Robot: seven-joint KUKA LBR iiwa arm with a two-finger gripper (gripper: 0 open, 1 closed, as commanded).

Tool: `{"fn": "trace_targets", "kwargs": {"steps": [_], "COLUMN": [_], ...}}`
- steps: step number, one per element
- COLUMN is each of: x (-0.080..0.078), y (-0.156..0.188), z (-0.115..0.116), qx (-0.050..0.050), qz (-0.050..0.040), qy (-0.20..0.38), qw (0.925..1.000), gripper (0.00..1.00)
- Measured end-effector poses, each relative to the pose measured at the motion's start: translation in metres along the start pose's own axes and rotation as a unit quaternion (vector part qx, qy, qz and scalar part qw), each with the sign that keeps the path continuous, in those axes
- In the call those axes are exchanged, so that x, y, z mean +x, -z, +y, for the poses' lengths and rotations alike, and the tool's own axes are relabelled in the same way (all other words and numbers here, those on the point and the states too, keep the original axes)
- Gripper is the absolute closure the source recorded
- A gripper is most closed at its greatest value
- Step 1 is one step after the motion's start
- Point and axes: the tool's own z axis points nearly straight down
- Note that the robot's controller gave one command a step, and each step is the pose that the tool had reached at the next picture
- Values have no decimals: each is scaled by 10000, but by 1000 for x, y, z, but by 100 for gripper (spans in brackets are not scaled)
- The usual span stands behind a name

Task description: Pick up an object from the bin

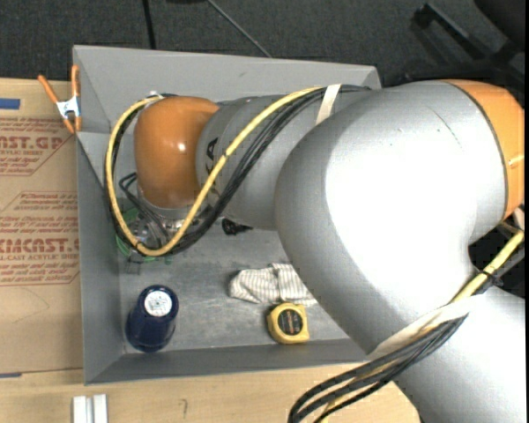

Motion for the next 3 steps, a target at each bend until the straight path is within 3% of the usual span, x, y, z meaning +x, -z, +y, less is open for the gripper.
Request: {"fn": "trace_targets", "kwargs": {"steps": [3], "x": [2], "y": [19], "z": [-1], "qx": [17], "qz": [28], "qy": [2], "qw": [10000], "gripper": [100]}}
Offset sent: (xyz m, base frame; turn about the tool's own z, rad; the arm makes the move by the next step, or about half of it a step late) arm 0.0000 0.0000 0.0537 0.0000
